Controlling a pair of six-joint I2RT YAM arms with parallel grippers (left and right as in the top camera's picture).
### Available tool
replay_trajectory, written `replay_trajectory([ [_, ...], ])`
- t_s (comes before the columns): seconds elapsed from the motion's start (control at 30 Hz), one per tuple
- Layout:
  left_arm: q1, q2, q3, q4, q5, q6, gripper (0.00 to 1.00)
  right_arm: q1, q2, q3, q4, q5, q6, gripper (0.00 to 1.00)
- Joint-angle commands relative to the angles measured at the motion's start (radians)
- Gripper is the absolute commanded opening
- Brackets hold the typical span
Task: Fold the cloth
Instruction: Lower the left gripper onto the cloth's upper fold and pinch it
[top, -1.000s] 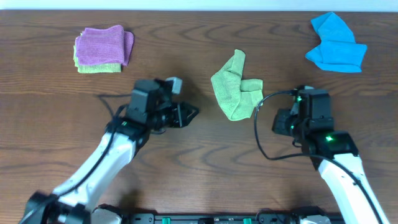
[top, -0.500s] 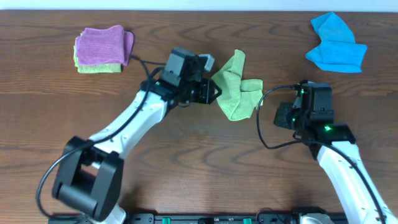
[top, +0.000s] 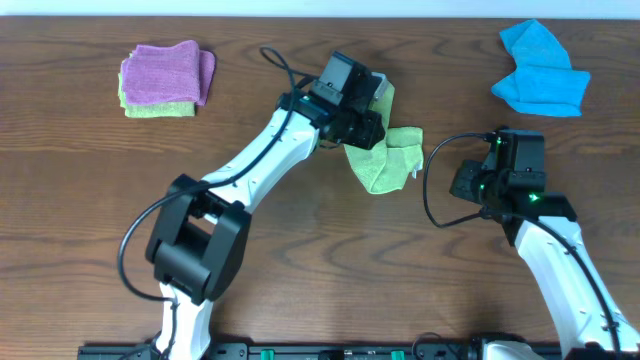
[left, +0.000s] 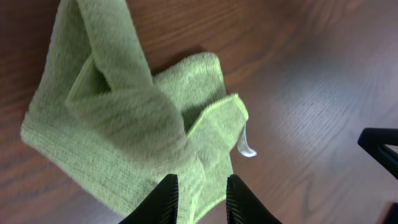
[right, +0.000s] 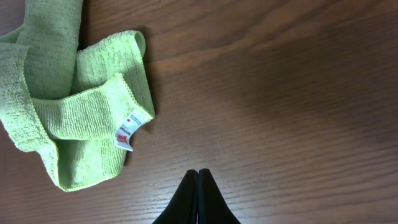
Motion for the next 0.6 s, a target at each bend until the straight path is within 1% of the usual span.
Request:
replay_trajectory([
  [0.0, -0.002, 0.047, 0.066, -0.013, -0.036, 0.03, 0.27, -0.008, 0.01, 0.015, 0.006, -0.01, -0.012, 0.01],
  [0.27, -0.003, 0.099, 0.093, -0.042, -0.093, 0.036, 0.32, -0.008, 0.014, 0.015, 0.017, -0.01, -0.011, 0.01],
  [0.3, -0.003, 0.1, 0.093, -0.05, -0.098, 0.036, 0.36, -0.008, 0.014, 0.015, 0.018, -0.01, -0.011, 0.01],
  [0.33, -0.003, 0.1, 0.093, -0.056, -0.1, 0.036, 0.37, -0.008, 0.014, 0.015, 0.019, -0.01, -0.011, 0.01],
  [0.37, -0.003, 0.1, 0.093, -0.057, -0.101, 0.033, 0.41, -0.008, 0.014, 0.015, 0.02, -0.011, -0.011, 0.01],
  [0.4, -0.003, 0.1, 0.093, -0.058, -0.102, 0.024, 0.51, -0.008, 0.014, 0.015, 0.02, -0.013, -0.011, 0.01],
  [0.47, -0.003, 0.1, 0.093, -0.061, -0.102, 0.017, 0.67, -0.008, 0.014, 0.015, 0.019, -0.024, -0.011, 0.01],
  [0.57, -0.005, 0.1, 0.093, -0.075, -0.115, 0.017, 0.7, -0.008, 0.014, 0.015, 0.017, -0.05, -0.012, 0.01],
])
